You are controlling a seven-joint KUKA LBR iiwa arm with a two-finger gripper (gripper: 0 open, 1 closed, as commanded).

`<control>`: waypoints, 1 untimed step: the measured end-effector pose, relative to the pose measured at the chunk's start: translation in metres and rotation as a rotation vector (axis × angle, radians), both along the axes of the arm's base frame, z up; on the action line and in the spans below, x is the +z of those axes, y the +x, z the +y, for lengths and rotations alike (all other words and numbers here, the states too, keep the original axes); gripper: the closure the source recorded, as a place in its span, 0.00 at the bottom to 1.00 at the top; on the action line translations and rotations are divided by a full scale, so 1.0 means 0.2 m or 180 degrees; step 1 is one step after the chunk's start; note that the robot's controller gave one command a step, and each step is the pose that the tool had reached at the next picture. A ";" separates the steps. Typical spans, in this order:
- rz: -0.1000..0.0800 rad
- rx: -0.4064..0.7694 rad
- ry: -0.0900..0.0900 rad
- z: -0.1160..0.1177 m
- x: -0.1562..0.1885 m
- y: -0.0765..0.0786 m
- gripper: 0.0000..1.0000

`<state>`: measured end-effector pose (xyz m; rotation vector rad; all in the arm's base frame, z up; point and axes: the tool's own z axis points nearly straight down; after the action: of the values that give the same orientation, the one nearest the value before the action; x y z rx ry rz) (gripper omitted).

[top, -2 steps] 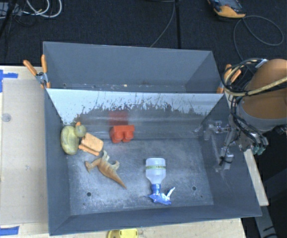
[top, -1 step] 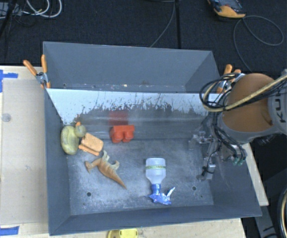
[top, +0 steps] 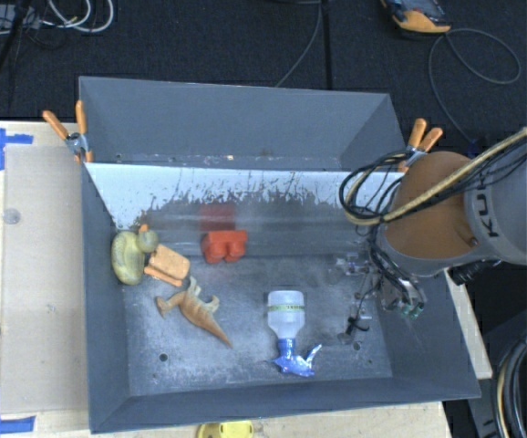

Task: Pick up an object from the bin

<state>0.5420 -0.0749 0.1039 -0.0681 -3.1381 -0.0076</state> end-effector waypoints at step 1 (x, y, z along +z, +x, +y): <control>0.0001 0.0133 -0.0009 -0.01 -0.03 0.00 0.00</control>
Offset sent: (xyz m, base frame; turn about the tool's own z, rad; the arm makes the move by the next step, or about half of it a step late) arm -0.0215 0.0226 0.0249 -0.2556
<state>0.5415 -0.0769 0.0988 -0.0023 -3.1385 -0.0028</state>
